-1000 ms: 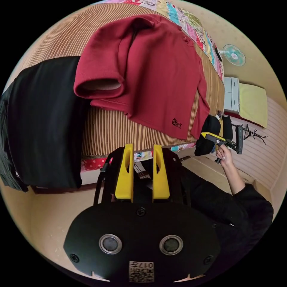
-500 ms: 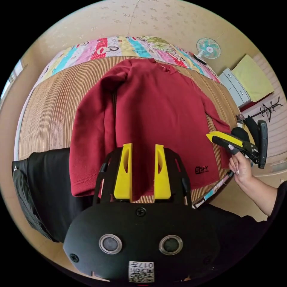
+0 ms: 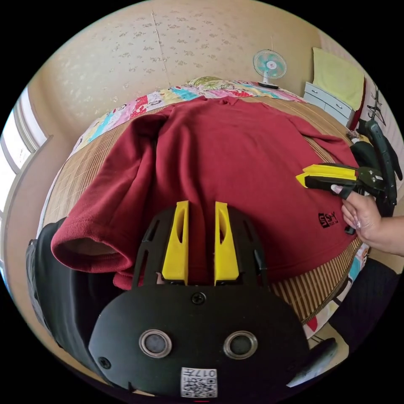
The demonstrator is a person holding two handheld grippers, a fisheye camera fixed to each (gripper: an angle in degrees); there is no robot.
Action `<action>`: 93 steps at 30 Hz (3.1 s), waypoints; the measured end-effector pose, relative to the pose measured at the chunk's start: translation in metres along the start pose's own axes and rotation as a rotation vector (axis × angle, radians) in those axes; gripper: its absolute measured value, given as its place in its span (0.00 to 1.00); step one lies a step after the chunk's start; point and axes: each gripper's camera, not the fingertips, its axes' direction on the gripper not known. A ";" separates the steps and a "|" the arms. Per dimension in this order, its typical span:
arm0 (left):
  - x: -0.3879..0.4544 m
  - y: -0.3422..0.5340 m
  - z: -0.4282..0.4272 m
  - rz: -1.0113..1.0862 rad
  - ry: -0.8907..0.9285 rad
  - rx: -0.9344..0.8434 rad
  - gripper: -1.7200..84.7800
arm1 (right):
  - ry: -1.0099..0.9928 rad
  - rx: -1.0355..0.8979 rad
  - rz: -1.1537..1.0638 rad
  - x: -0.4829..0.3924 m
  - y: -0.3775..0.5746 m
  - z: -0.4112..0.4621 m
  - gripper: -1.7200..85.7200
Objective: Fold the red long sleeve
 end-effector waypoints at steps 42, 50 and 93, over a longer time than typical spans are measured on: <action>-0.050 0.207 -0.011 -0.224 0.164 0.013 0.08 | 0.073 -0.028 -0.145 -0.017 0.135 -0.035 0.10; -0.045 0.267 -0.061 -0.308 0.335 -0.097 0.06 | -0.011 -0.143 -0.122 0.009 0.180 -0.077 0.10; -0.208 0.104 -0.111 -0.493 0.218 -0.069 0.13 | -0.137 -0.430 0.164 0.126 0.110 -0.181 0.02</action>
